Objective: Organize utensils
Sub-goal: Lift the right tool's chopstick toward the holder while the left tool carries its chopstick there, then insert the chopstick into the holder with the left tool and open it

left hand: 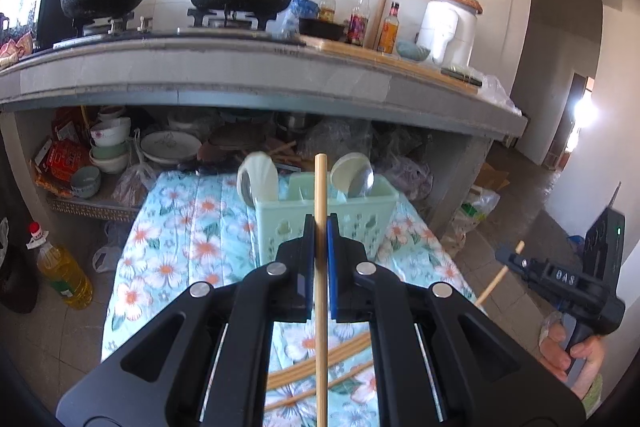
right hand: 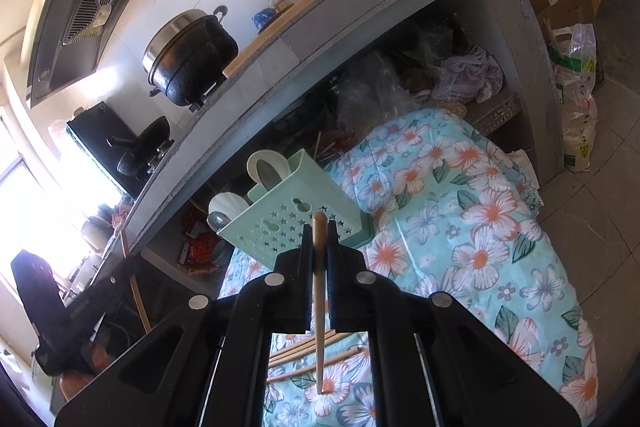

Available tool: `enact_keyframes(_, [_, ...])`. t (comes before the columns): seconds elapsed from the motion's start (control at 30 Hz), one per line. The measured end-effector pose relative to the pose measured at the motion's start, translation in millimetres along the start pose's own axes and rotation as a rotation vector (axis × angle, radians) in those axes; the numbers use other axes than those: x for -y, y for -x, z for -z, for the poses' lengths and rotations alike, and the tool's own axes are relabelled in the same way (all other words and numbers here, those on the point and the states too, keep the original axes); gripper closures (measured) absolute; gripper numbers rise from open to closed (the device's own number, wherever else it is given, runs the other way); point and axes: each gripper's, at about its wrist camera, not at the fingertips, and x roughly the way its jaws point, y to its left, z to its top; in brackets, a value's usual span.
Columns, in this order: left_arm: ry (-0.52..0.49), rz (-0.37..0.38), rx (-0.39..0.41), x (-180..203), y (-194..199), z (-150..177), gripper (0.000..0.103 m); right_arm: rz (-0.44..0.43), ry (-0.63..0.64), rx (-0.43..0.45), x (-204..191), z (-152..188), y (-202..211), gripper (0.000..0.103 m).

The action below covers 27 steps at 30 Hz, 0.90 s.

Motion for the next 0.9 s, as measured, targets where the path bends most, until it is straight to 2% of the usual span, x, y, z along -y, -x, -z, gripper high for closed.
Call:
enact_keyframes(0.07, [0.014, 0.008, 0.043, -2, 3, -17, 0.099, 0.000, 0.001, 0.012, 1, -4, 3, 0.097])
enact_keyframes(0.23, [0.056, 0.040, 0.224, -7, 11, -77, 0.099, 0.006, 0.007, 0.031, 0, -12, 8, 0.097])
enact_keyframes(0.4, [0.129, 0.099, 0.358, -5, -10, -128, 0.099, 0.010, 0.012, 0.037, -5, -17, 6, 0.097])
enact_keyframes(0.5, [0.178, 0.118, 0.389, -5, -39, -148, 0.099, 0.015, 0.023, 0.037, -9, -18, 4, 0.097])
enact_keyframes(0.63, [0.211, 0.063, 0.397, -6, -89, -157, 0.099, 0.034, 0.025, 0.038, -10, -19, 2, 0.097])
enact_keyframes(0.9, [0.163, -0.069, 0.367, -11, -161, -130, 0.098, 0.068, 0.016, 0.032, -2, -20, -3, 0.097])
